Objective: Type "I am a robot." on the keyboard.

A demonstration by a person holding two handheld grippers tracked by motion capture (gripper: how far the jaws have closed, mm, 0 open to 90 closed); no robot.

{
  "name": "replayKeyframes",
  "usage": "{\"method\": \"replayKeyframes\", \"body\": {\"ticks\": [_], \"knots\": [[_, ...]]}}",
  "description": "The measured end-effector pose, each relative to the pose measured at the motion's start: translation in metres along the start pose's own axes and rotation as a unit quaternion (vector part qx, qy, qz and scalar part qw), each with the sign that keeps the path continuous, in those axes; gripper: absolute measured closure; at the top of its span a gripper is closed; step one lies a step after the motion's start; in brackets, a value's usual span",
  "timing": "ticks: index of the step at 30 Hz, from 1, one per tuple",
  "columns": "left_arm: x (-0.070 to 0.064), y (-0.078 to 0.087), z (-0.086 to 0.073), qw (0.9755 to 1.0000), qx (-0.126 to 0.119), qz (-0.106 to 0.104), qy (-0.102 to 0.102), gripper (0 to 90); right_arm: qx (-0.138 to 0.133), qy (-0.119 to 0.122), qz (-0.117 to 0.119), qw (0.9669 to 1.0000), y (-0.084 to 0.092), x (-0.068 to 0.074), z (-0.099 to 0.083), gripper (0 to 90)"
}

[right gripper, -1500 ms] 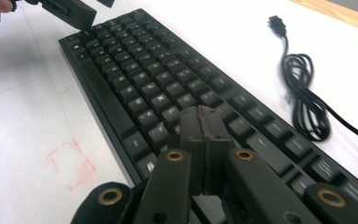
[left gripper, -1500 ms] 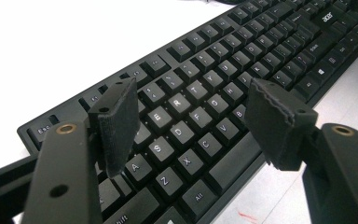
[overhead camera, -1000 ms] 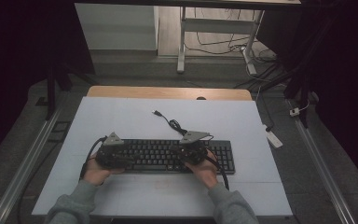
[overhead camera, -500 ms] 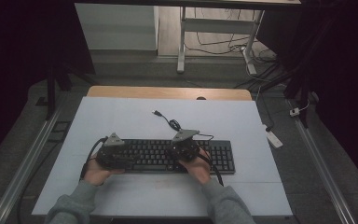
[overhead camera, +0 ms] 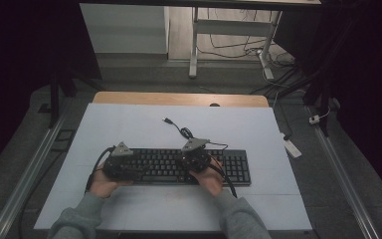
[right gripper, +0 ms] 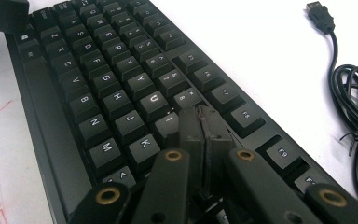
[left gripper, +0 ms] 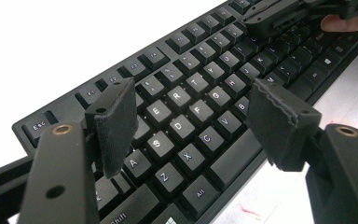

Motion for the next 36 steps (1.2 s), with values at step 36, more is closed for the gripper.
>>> {"method": "replayKeyframes", "body": {"ticks": [36], "knots": [[0.004, 0.002, -0.001, 1.0, -0.004, 0.007, 0.002, 32.1, -0.052, -0.019, -0.027, 0.9981, 0.085, -0.001, -0.035, 54.6]]}}
Point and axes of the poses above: each handheld gripper's, and its own axes: y roughly backward along the jaws, z roughly out of its top, x roughly to its left, the point moved 6 cm from there along -y, roughly forward along the jaws, and after that the axes turned 10 degrees about z, right-handed, at the moved point
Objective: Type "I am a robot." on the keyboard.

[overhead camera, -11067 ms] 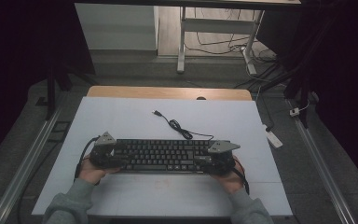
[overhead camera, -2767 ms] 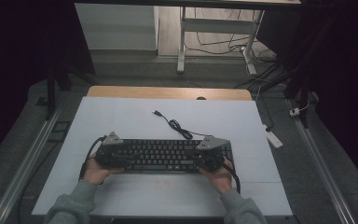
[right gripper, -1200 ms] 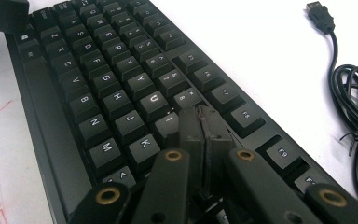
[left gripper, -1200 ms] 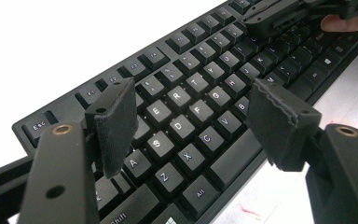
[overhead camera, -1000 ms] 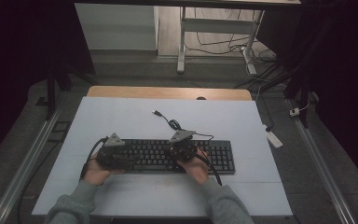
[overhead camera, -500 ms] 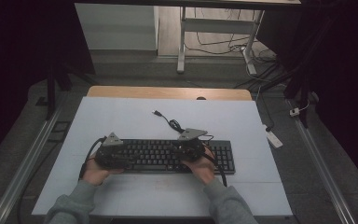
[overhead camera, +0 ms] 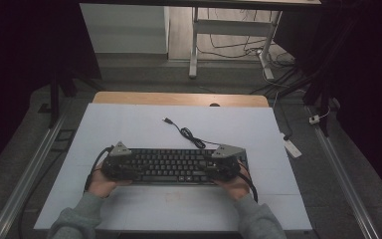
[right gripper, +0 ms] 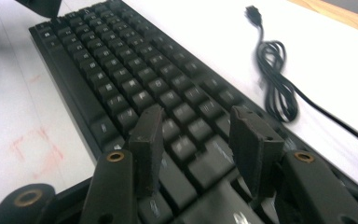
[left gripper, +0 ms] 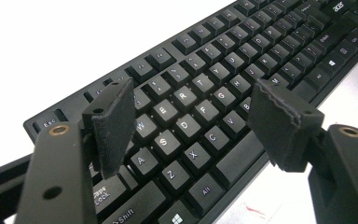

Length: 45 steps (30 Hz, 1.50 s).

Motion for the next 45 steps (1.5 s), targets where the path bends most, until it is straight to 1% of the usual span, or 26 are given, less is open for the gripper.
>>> {"method": "replayKeyframes", "body": {"ticks": [3, 6, 10, 17, 22, 25, 29, 33, 35, 36, 38, 42, 43, 45], "knots": [[0.001, -0.001, 0.0, 1.0, 0.002, 0.001, 0.002, 32.0, -0.002, -0.006, -0.006, 1.0, 0.009, -0.002, -0.007, 54.0], [0.001, 0.0, 0.0, 1.0, 0.001, 0.0, 0.003, 31.9, 0.001, -0.006, -0.012, 0.9999, 0.016, -0.003, -0.013, 53.4], [0.0, 0.0, 0.0, 1.0, 0.0, 0.001, 0.0, 31.8, 0.001, -0.009, -0.016, 0.9998, 0.021, -0.004, -0.018, 52.8], [0.001, -0.001, 0.0, 1.0, 0.0, 0.001, 0.002, 31.7, 0.001, -0.006, -0.017, 0.9998, 0.021, -0.004, -0.019, 52.3], [0.002, 0.0, 0.001, 0.9999, -0.004, -0.001, 0.01, 32.0, 0.004, -0.004, -0.018, 0.9998, 0.02, -0.004, -0.019, 51.9], [0.001, 0.001, 0.002, 0.9998, -0.006, -0.006, 0.016, 34.1, 0.005, -0.003, -0.02, 0.9998, 0.02, -0.005, -0.02, 51.7], [-0.003, 0.0, 0.004, 0.9995, -0.009, -0.019, 0.022, 41.0, 0.005, -0.002, -0.021, 0.9998, 0.021, -0.005, -0.019, 51.6], [-0.007, -0.001, 0.006, 0.9993, -0.017, -0.027, 0.017, 50.7, 0.007, -0.002, -0.024, 0.9997, 0.021, -0.005, -0.019, 51.4], [-0.009, 0.0, 0.007, 0.9992, -0.022, -0.032, 0.01, 56.6, 0.009, -0.002, -0.025, 0.9997, 0.021, -0.006, -0.019, 51.2], [-0.01, 0.0, 0.007, 0.9992, -0.024, -0.031, 0.005, 60.2, 0.008, -0.003, -0.023, 0.9997, 0.021, -0.006, -0.019, 51.2], [-0.013, 0.0, 0.008, 0.9992, -0.026, -0.031, -0.002, 68.9, 0.009, -0.003, -0.025, 0.9996, 0.021, -0.006, -0.019, 51.2], [-0.018, -0.001, 0.009, 0.9989, -0.026, -0.037, -0.012, 86.5, 0.009, -0.002, -0.026, 0.9996, 0.021, -0.006, -0.019, 51.2], [-0.02, -0.002, 0.009, 0.9988, -0.025, -0.04, -0.015, 88.8, 0.009, -0.002, -0.026, 0.9996, 0.021, -0.006, -0.019, 51.1], [-0.025, -0.004, 0.009, 0.9985, -0.021, -0.045, -0.021, 89.0, 0.008, -0.003, -0.024, 0.9997, 0.021, -0.006, -0.019, 51.1]]}}
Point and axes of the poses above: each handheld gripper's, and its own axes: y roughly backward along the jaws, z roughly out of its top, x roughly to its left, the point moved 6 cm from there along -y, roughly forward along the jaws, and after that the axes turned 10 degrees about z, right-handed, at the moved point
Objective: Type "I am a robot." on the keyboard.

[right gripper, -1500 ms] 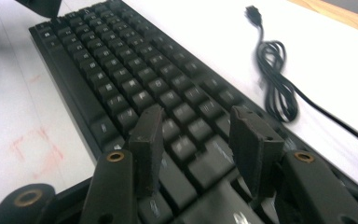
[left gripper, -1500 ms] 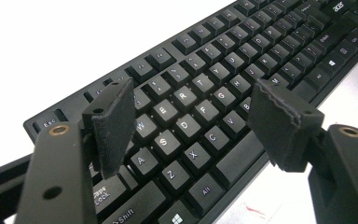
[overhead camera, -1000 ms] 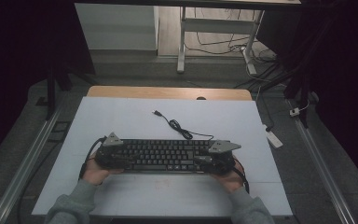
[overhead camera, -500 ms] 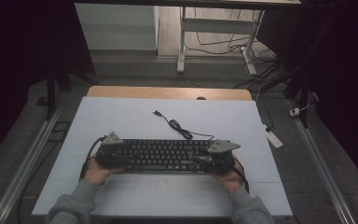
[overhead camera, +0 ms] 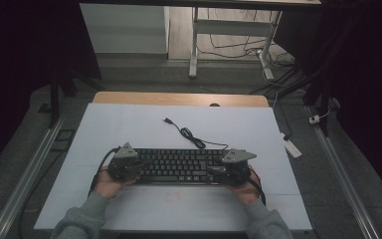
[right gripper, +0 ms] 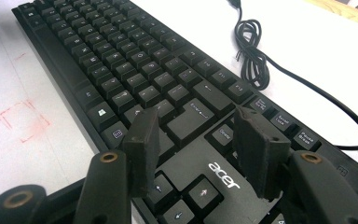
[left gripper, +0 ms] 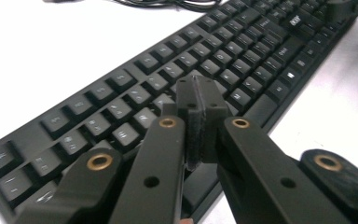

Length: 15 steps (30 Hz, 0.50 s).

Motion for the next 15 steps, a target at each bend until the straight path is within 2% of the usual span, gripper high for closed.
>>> {"method": "replayKeyframes", "body": {"ticks": [9, 15], "knots": [[-0.019, -0.02, 0.001, 0.9991, 0.027, -0.009, -0.032, 89.1, 0.001, -0.001, -0.002, 1.0, 0.001, -0.001, 0.0, 51.0], [-0.023, -0.026, -0.002, 0.9985, 0.041, -0.007, -0.035, 89.0, 0.001, 0.0, -0.002, 1.0, 0.0, -0.001, 0.0, 50.8]]}}
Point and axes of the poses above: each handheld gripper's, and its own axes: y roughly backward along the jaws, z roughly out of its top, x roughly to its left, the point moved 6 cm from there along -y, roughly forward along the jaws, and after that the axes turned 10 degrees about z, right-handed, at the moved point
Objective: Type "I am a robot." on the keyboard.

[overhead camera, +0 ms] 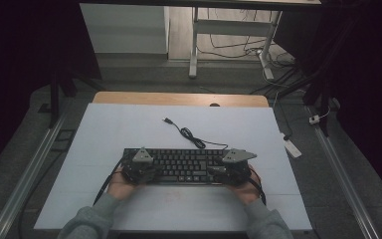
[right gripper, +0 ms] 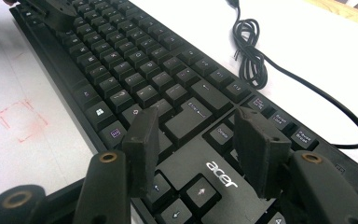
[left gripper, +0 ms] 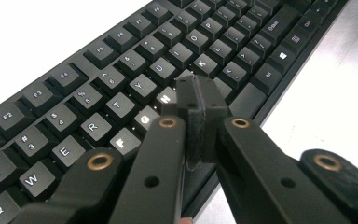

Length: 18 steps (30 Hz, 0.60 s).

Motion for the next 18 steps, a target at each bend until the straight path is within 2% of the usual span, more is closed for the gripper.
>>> {"method": "replayKeyframes", "body": {"ticks": [7, 18], "knots": [[0.0003, -0.0048, -0.0048, 0.9998, 0.019, 0.001, -0.005, 88.9, 0.001, 0.0, 0.002, 1.0, -0.001, 0.0002, -0.0003, 50.5], [-0.0002, -0.0082, -0.0074, 0.9997, 0.024, 0.003, -0.004, 88.8, 0.005, -0.001, 0.001, 1.0, -0.0007, 0.0007, -0.0003, 50.2]]}}
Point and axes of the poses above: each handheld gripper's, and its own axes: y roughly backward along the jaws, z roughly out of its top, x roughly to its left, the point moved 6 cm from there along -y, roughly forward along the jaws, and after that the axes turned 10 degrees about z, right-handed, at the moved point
